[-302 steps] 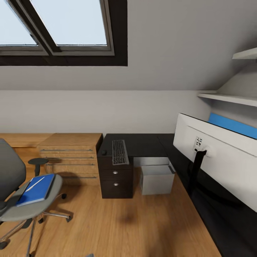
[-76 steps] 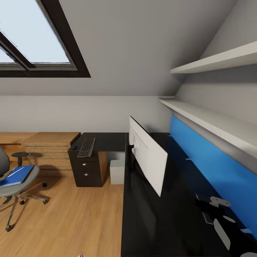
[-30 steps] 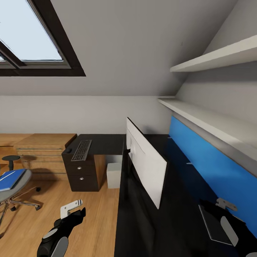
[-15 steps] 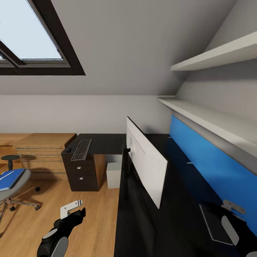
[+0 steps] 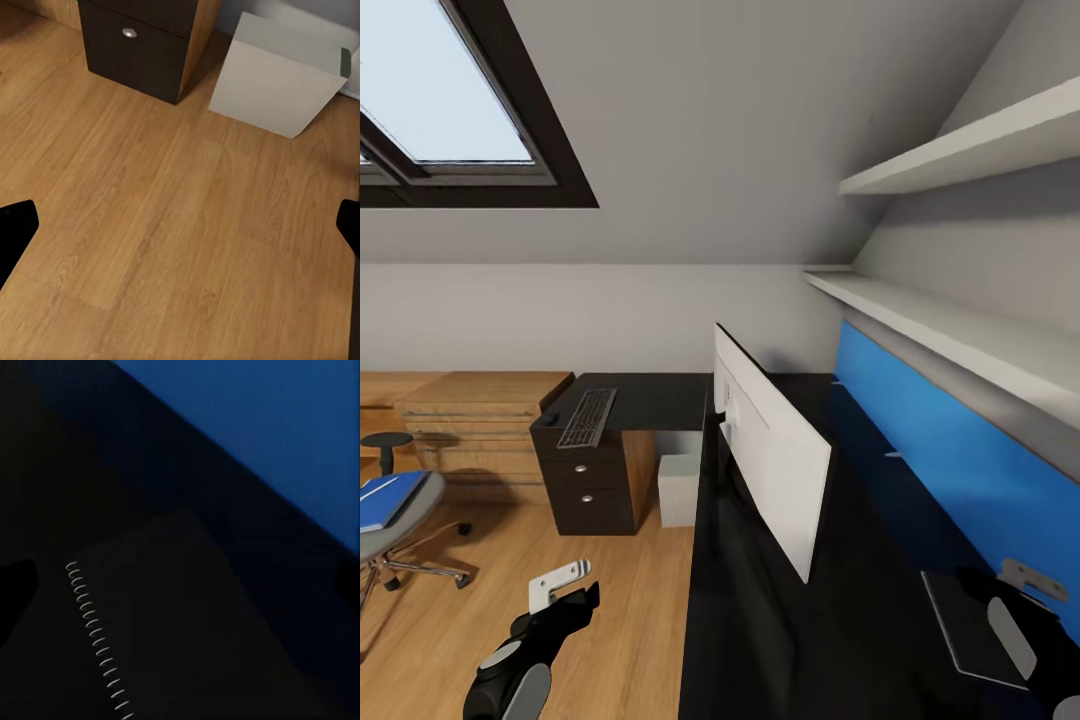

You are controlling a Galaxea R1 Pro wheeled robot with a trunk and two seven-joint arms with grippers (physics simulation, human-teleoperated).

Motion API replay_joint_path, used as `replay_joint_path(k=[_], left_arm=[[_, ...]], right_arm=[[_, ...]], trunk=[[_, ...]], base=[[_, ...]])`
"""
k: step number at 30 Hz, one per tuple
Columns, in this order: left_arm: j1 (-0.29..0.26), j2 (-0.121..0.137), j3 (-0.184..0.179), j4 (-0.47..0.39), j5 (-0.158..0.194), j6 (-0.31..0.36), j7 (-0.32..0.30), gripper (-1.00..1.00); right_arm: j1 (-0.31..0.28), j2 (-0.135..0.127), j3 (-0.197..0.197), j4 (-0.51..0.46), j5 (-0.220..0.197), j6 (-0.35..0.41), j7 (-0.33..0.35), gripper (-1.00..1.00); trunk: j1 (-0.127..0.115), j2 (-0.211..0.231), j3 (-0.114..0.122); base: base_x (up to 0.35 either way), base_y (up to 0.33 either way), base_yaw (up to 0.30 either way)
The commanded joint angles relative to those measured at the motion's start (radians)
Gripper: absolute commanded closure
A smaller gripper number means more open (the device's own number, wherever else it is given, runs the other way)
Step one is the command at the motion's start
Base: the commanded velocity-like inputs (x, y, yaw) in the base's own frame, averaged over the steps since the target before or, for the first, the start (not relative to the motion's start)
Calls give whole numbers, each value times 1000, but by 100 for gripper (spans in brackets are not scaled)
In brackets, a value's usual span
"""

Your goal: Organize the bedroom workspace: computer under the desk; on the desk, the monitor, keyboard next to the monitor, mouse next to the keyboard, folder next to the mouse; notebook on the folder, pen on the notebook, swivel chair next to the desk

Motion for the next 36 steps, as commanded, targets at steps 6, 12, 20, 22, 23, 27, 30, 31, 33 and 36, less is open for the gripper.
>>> replay_joint_path(k=[6, 12, 20, 22, 23, 27, 30, 31, 33, 36], left_arm=[[-1, 1, -2, -1, 9, 1, 10, -100], [-1, 1, -2, -1, 9, 1, 11, -100], [-1, 1, -2, -1, 9, 1, 10, -100], [-1, 1, -2, -1, 9, 1, 11, -100], [-1, 1, -2, -1, 9, 1, 11, -100], [-1, 1, -2, -1, 9, 1, 10, -100], [-1, 1, -2, -1, 9, 1, 10, -100], [-1, 1, -2, -1, 9, 1, 10, -100], [-1, 1, -2, -1, 9, 1, 10, -100], [-1, 2, -2, -1, 9, 1, 11, -100]], right_arm=[[-5, -3, 1, 7, -8, 6, -12, -100], [-6, -3, 2, 8, -8, 6, -13, -100], [-6, -3, 2, 8, -8, 6, -13, -100], [-6, -3, 2, 8, -8, 6, -13, -100], [-6, -3, 2, 8, -8, 6, -13, -100], [-6, -2, 2, 8, -8, 6, -13, -100], [-5, -2, 2, 8, -8, 6, -12, -100], [-5, -2, 2, 8, -8, 6, -12, -100], [-6, -2, 2, 8, -8, 6, -12, -100], [-6, -1, 2, 8, -8, 6, -13, -100]], trunk=[[23, -44, -21], [46, -86, -39], [77, -142, -65], [85, -156, -71], [89, -163, -74], [104, -191, -86], [115, -212, -96], [119, -219, -99], [127, -233, -105], [138, -254, -115]], base=[[0, 0, 0], [0, 0, 0], [0, 0, 0], [0, 0, 0], [0, 0, 0], [0, 0, 0], [0, 0, 0], [0, 0, 0], [0, 0, 0], [0, 0, 0]])
